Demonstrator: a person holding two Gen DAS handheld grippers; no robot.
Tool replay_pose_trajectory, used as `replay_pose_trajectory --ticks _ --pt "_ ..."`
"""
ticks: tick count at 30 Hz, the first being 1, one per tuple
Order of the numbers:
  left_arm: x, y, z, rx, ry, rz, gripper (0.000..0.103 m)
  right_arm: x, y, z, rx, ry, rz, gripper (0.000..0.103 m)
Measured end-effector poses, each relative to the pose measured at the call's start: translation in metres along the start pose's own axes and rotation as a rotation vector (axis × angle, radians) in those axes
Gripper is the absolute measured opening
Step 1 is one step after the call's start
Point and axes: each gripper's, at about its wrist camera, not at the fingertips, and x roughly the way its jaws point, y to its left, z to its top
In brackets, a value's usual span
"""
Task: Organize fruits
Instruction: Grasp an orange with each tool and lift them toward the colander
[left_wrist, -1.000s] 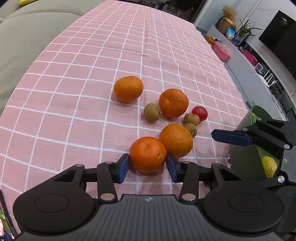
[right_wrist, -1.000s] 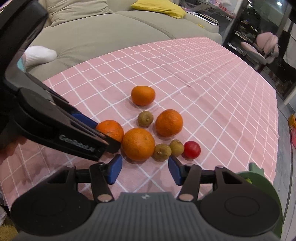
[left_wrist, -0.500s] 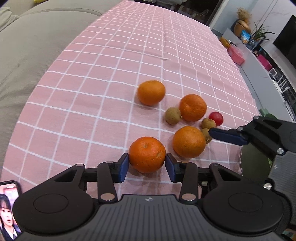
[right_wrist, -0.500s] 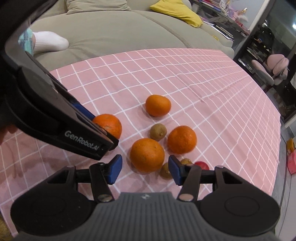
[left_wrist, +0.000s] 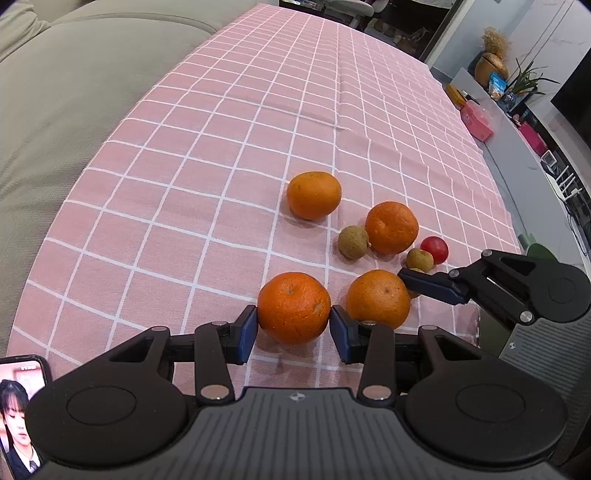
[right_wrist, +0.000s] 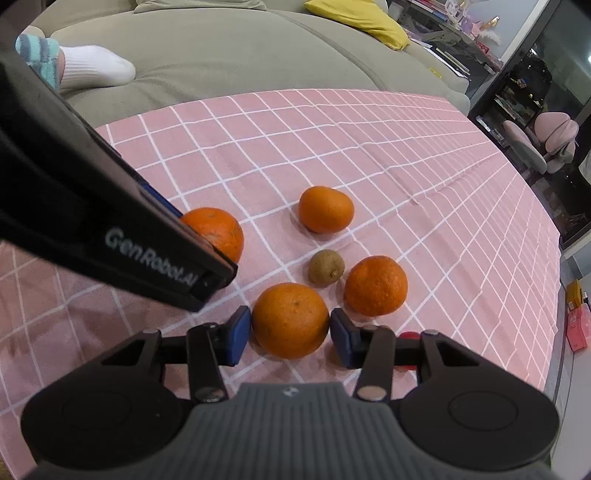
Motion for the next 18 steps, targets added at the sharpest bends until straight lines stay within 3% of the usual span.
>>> replay_pose_trajectory --ticks 7,18 --pt "-0.009 -0.004 0.0 0.012 -0.019 0.005 0.047 -0.011 -0.003 -0.001 0.045 -0.02 0.003 0.042" --pt "-0.044 -0.038 0.002 0.079 -0.093 -0.039 0.047 -0.094 -0.028 -0.016 0.227 -0.141 -0.019 0.042"
